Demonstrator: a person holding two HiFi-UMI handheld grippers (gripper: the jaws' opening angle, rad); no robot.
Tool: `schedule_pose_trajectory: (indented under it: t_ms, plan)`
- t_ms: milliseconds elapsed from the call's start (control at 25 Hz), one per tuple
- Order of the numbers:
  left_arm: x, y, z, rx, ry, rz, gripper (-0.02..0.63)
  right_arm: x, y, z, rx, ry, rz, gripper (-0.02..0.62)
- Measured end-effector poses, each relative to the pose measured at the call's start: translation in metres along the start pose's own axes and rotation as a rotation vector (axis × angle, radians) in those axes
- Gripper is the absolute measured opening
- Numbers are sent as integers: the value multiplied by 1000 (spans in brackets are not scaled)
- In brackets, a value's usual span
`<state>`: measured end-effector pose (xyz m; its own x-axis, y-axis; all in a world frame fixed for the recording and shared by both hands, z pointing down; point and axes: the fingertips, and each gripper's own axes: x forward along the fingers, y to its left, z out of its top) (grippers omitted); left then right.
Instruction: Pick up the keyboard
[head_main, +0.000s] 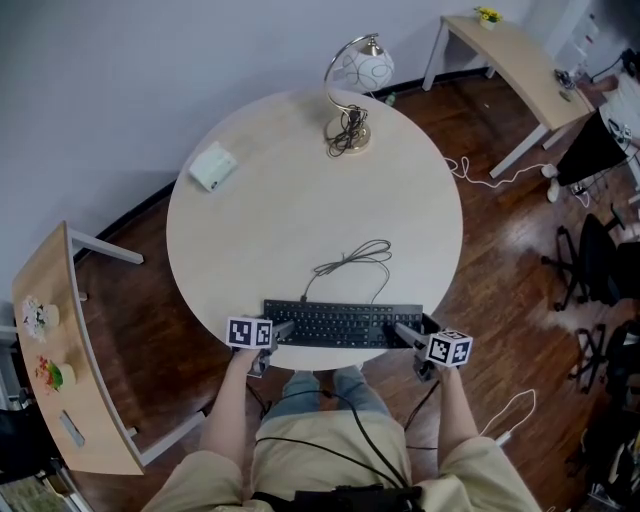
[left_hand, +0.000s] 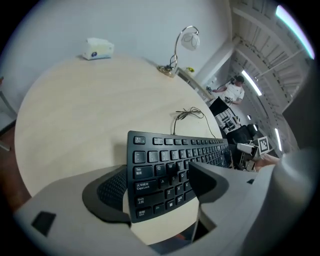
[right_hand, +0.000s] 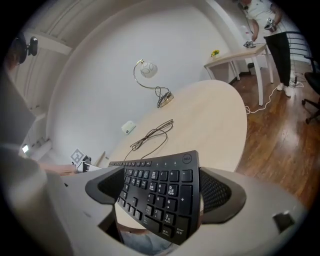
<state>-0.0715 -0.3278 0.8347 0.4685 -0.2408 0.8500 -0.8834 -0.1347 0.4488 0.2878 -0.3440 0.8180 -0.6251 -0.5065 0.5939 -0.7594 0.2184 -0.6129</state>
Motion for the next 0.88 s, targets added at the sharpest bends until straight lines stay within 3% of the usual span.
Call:
schedule_pose_trajectory:
  t_ms: [280,440,640,760,880]
  plan:
    - [-32,-9,47,23,-173,1,376,-10,33,64,-161,-123,-15,479]
    - [-77,-21,98,105,-332,21,376,-22,71,115,-267,-229,-6,479]
    - [-158,-48,168,234,-595,54,377,-49,125,184,-359,-419,-8,479]
    - [-202,-65,194,309,-696,99,377,-71,156,223,-413,-531,-16,479]
    - [-235,-82,206,335,-776,80,377,-98,188,256,-458,-637,3,479]
